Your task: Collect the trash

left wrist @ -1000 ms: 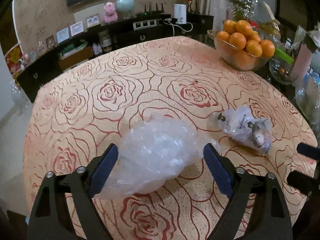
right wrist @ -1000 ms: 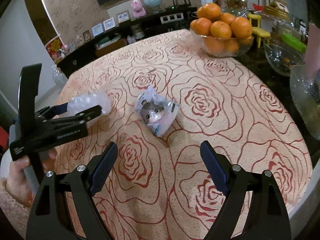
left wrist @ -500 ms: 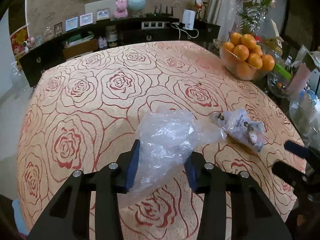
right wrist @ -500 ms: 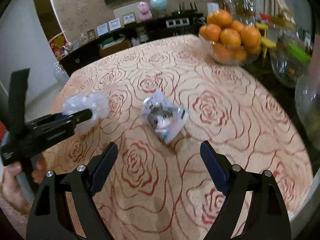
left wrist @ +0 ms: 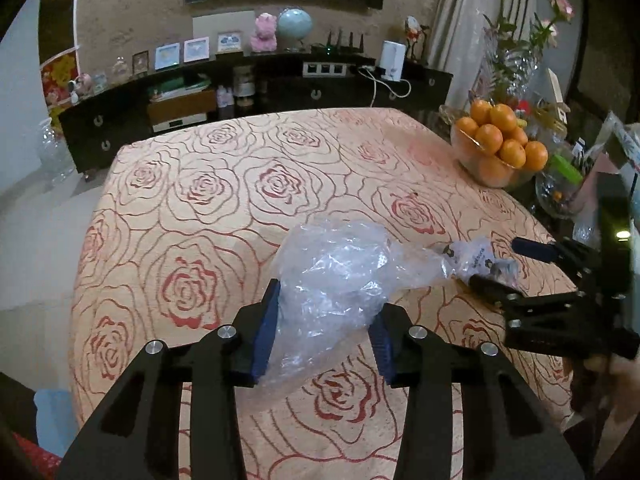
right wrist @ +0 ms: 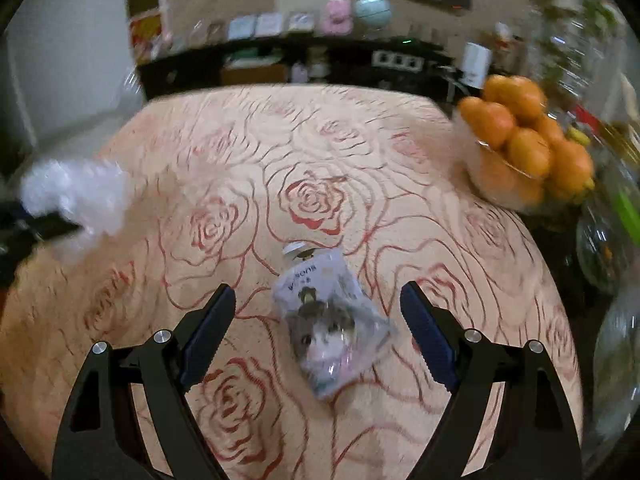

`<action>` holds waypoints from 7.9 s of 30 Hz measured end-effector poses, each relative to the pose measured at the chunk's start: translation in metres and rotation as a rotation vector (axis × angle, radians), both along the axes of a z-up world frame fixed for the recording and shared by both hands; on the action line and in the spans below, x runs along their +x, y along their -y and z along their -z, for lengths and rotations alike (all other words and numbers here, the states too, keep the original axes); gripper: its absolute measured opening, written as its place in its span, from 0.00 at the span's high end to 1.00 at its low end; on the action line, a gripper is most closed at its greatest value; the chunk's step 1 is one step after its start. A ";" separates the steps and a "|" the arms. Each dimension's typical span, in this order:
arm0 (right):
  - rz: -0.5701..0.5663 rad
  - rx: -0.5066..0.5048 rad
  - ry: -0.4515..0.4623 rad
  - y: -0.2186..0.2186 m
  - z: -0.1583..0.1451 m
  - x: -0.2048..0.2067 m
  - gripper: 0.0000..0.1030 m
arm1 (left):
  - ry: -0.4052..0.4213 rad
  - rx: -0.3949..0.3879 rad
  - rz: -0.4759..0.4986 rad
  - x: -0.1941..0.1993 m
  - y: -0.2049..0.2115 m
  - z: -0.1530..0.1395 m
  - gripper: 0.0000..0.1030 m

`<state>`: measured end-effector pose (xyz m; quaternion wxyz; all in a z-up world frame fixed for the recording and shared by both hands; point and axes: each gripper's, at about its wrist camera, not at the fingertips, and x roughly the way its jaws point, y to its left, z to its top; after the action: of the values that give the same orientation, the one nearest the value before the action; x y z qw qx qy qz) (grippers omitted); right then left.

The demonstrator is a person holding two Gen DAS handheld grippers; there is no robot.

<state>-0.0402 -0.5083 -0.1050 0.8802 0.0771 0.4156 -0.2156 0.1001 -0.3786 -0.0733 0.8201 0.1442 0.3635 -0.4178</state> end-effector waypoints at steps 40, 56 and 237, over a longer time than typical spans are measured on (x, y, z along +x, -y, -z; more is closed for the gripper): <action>-0.057 -0.009 0.287 -0.082 -0.117 -0.043 0.49 | 0.214 -0.077 -0.153 -0.056 -0.089 -0.086 0.62; -0.233 0.027 0.310 -0.160 -0.122 -0.017 0.49 | 0.308 -0.018 -0.380 -0.061 -0.182 -0.087 0.62; -0.551 0.134 0.377 -0.352 -0.122 0.003 0.07 | 0.350 -0.032 -0.842 -0.099 -0.377 -0.096 0.08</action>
<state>-0.0376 -0.1566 0.0174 0.9597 0.0578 0.2642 0.0763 0.0012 -0.0011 0.0225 0.9697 0.0396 0.2401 -0.0232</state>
